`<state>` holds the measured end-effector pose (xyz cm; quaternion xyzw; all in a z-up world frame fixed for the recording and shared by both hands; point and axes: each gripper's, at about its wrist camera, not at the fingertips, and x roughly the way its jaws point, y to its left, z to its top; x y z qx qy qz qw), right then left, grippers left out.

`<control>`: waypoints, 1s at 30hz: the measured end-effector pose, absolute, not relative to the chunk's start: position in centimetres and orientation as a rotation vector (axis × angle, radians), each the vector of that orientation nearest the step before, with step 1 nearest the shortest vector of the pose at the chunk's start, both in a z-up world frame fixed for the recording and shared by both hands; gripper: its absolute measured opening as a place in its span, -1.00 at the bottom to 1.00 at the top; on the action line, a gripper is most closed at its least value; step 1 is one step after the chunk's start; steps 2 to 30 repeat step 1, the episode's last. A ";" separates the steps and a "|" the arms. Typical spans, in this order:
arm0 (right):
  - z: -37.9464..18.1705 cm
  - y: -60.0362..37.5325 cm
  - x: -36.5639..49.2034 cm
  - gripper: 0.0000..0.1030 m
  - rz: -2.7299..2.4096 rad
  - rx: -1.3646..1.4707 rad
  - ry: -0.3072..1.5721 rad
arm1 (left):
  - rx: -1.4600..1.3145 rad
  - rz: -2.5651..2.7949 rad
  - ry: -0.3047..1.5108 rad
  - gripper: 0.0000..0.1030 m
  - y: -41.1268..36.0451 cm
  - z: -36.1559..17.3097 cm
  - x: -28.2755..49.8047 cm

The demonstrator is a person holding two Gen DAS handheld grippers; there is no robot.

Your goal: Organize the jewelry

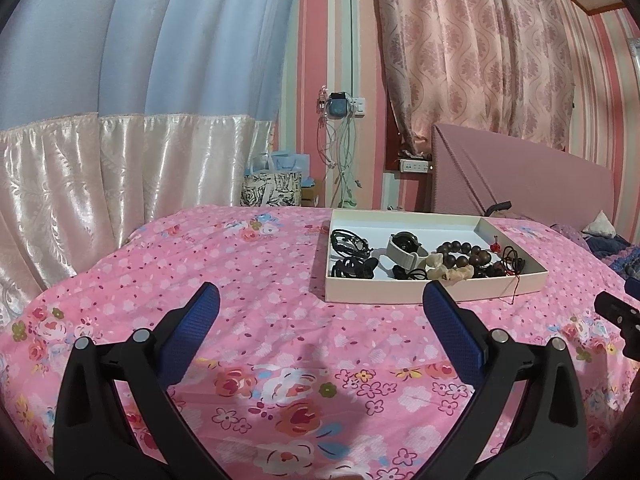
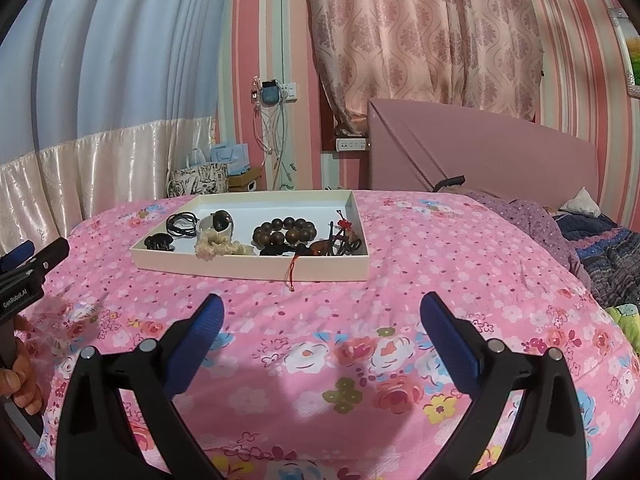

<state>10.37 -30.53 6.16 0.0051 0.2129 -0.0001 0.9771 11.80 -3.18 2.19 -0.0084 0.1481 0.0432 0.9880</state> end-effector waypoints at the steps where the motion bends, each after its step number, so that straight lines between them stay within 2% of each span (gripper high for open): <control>1: 6.2 -30.5 10.4 0.91 -0.001 0.011 0.429 | -0.015 0.087 0.298 0.94 -3.2 2.2 11.8; 30: 6.2 -30.5 10.4 0.91 -0.001 0.011 0.429 | -0.015 0.087 0.298 0.94 -3.2 2.2 11.8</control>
